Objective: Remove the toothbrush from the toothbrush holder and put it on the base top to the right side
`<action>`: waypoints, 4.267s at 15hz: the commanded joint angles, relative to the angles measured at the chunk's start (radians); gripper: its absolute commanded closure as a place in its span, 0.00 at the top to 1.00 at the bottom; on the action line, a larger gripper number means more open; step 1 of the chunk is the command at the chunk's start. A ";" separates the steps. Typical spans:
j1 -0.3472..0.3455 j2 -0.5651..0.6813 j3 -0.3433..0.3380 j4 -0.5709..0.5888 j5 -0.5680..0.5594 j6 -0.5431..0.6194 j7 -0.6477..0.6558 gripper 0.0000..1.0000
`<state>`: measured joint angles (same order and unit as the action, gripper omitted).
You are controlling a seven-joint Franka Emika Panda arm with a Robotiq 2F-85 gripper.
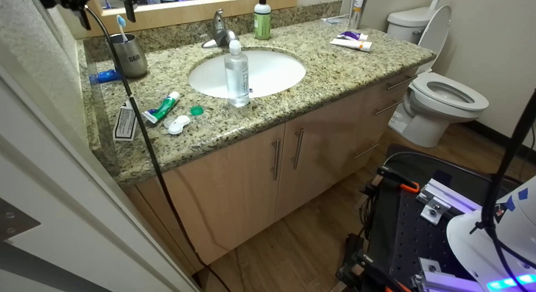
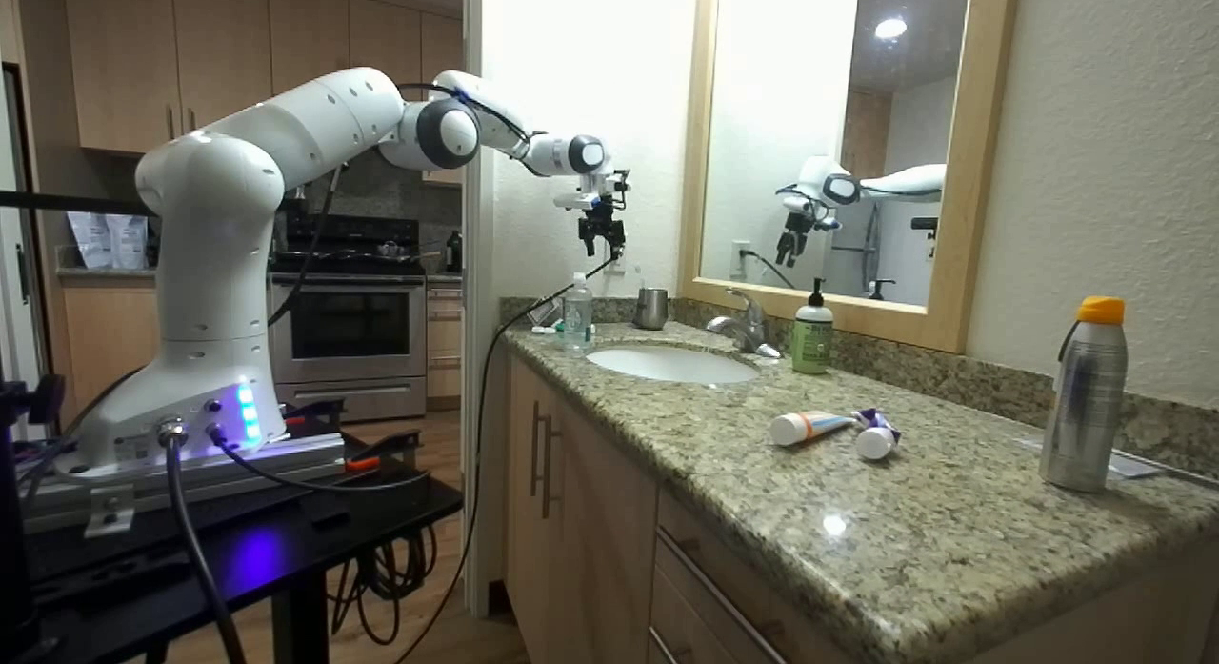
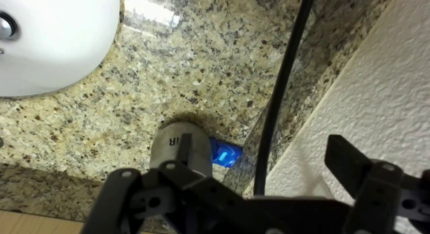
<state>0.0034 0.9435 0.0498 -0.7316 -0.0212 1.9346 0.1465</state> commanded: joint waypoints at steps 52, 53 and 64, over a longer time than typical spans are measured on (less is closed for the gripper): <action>-0.019 0.192 -0.106 0.193 0.011 0.237 0.298 1.00; -0.020 0.178 -0.094 0.183 0.020 0.209 0.281 1.00; -0.025 0.177 -0.097 0.175 0.023 0.190 0.289 0.34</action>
<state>-0.0176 1.1234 -0.0466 -0.5512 -0.0003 2.1450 0.4299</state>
